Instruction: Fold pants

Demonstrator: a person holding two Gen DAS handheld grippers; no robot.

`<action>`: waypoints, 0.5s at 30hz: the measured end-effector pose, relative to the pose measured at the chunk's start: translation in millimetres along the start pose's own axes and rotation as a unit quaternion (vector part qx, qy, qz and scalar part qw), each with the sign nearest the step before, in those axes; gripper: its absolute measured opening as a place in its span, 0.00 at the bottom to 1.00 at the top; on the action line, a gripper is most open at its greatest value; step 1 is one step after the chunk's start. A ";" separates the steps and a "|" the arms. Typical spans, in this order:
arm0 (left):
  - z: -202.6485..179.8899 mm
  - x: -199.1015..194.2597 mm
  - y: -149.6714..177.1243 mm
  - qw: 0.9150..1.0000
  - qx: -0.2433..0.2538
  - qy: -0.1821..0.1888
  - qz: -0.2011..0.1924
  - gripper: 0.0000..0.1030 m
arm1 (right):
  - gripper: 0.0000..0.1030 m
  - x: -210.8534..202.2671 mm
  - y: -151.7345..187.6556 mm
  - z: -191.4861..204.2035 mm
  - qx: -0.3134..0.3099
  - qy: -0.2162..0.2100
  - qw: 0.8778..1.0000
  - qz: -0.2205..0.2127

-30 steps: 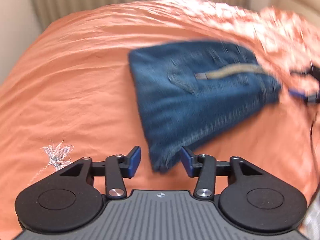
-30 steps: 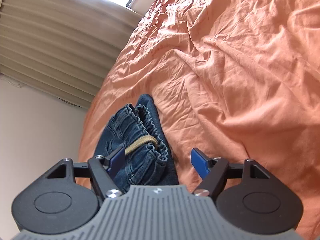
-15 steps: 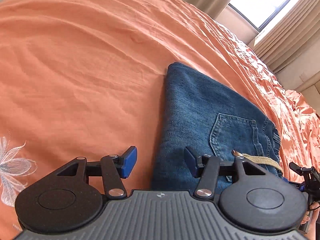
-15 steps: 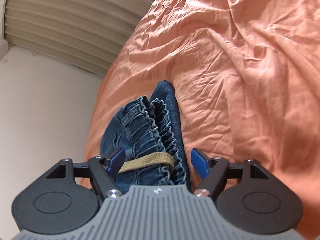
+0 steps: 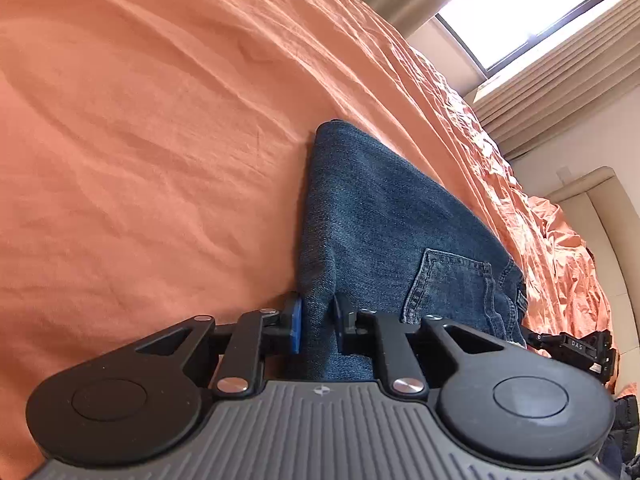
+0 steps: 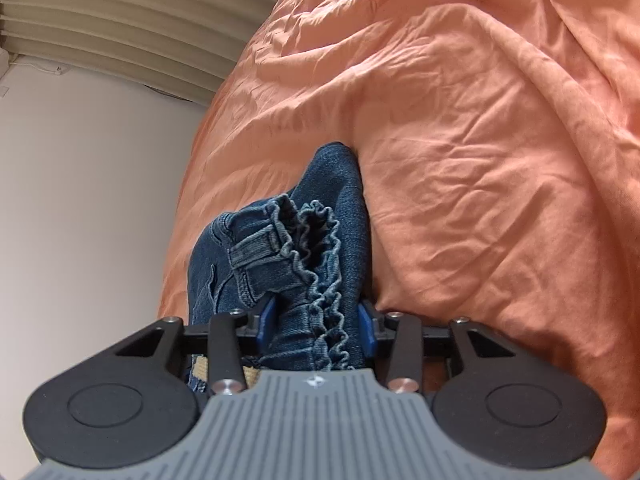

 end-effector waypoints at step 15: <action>-58.9 -82.3 -24.4 0.993 0.091 -0.043 -0.055 0.05 | 0.17 -58.6 48.6 157.8 -0.130 0.072 0.988 -0.042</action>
Point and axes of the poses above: each gripper's, at about its wrist camera, not at the fingertips, and x roughly the way its jaws point, z to its left, y to its underside, the point moved 1 cm from there along x, roughly the way its jaws point, and after that the axes turned 8 degrees about x, right-handed, at the moved point
